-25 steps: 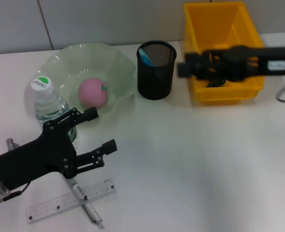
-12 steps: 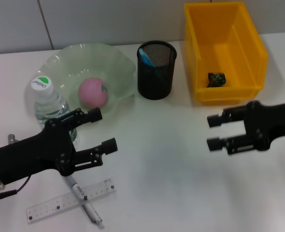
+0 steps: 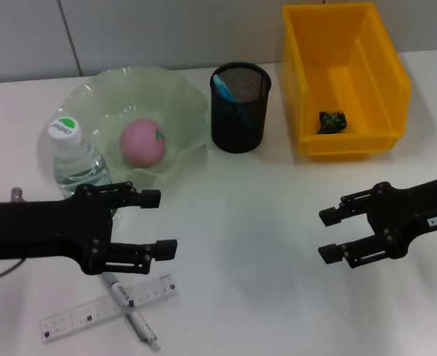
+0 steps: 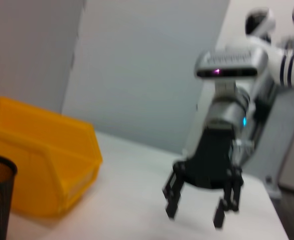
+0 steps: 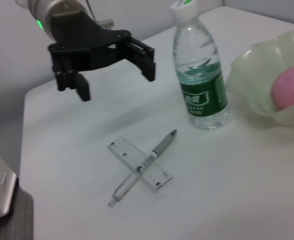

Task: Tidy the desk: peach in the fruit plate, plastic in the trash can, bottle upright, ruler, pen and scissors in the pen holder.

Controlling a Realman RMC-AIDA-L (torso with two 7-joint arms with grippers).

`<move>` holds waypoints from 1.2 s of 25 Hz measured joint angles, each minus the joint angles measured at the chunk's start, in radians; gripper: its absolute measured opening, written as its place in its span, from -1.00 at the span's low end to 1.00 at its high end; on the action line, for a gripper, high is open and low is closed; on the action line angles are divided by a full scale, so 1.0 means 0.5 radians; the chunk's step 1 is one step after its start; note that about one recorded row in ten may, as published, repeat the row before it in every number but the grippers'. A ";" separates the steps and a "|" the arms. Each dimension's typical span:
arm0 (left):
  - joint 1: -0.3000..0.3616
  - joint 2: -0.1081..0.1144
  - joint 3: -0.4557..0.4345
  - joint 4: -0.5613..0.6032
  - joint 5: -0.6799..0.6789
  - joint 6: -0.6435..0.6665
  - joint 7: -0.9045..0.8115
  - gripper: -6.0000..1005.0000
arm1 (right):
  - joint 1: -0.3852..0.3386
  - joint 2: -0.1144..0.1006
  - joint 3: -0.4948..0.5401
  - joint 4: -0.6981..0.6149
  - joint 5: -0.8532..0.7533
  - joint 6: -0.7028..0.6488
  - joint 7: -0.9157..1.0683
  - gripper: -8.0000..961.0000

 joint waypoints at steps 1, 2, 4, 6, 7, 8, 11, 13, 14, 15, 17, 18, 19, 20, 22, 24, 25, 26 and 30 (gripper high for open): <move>-0.004 0.000 0.022 0.071 0.039 0.001 -0.051 0.64 | 0.000 0.000 0.001 0.000 0.000 0.009 0.000 0.45; -0.024 0.000 0.097 0.271 0.163 -0.002 -0.202 0.64 | 0.000 0.003 -0.004 0.000 -0.008 0.030 0.000 0.45; -0.035 -0.001 0.131 0.352 0.226 -0.006 -0.276 0.63 | 0.000 0.014 -0.003 -0.003 -0.021 0.048 0.000 0.45; -0.067 -0.002 0.208 0.492 0.333 -0.003 -0.406 0.63 | 0.000 0.017 0.001 -0.004 -0.026 0.056 0.001 0.45; -0.067 -0.002 0.208 0.492 0.333 -0.003 -0.406 0.63 | 0.000 0.021 0.004 -0.006 -0.028 0.067 0.001 0.45; -0.103 -0.003 0.291 0.614 0.444 0.008 -0.528 0.63 | 0.000 0.021 0.004 -0.006 -0.028 0.067 0.001 0.45; -0.157 -0.004 0.433 0.784 0.622 0.013 -0.700 0.63 | 0.002 0.022 0.007 -0.006 -0.029 0.073 0.001 0.45; -0.180 -0.004 0.500 0.846 0.691 0.018 -0.757 0.63 | 0.003 0.023 0.007 -0.009 -0.029 0.085 0.005 0.45; -0.194 -0.004 0.538 0.881 0.733 0.023 -0.786 0.63 | 0.003 0.023 0.007 -0.011 -0.029 0.090 0.006 0.45; -0.206 -0.005 0.570 0.909 0.772 0.030 -0.810 0.63 | 0.004 0.023 0.008 -0.013 -0.029 0.095 0.008 0.45; -0.250 -0.009 0.653 0.952 0.848 0.057 -0.870 0.63 | 0.011 0.024 0.008 -0.018 -0.030 0.098 0.017 0.45; -0.250 -0.009 0.653 0.952 0.848 0.057 -0.870 0.63 | 0.011 0.024 0.008 -0.018 -0.030 0.098 0.017 0.45; -0.265 -0.011 0.679 0.955 0.862 0.063 -0.886 0.63 | 0.014 0.024 0.008 -0.018 -0.031 0.098 0.020 0.45; -0.293 -0.014 0.742 0.956 0.904 0.062 -0.919 0.63 | 0.018 0.024 0.008 -0.018 -0.031 0.098 0.020 0.45; -0.310 -0.018 0.798 0.950 0.940 0.041 -0.934 0.63 | 0.024 0.024 0.001 -0.017 -0.031 0.102 0.019 0.45; -0.319 -0.019 0.824 0.939 0.953 0.024 -0.939 0.63 | 0.025 0.024 -0.007 -0.015 -0.031 0.113 0.012 0.45; -0.331 -0.020 0.861 0.924 0.962 0.003 -0.946 0.63 | 0.026 0.024 -0.009 -0.015 -0.032 0.118 0.009 0.45; -0.335 -0.020 0.871 0.920 0.964 -0.003 -0.949 0.63 | 0.026 0.024 -0.009 -0.015 -0.032 0.118 0.009 0.45; -0.358 -0.022 0.967 0.905 0.974 -0.059 -0.961 0.63 | 0.031 0.024 0.000 -0.019 -0.044 0.125 0.002 0.45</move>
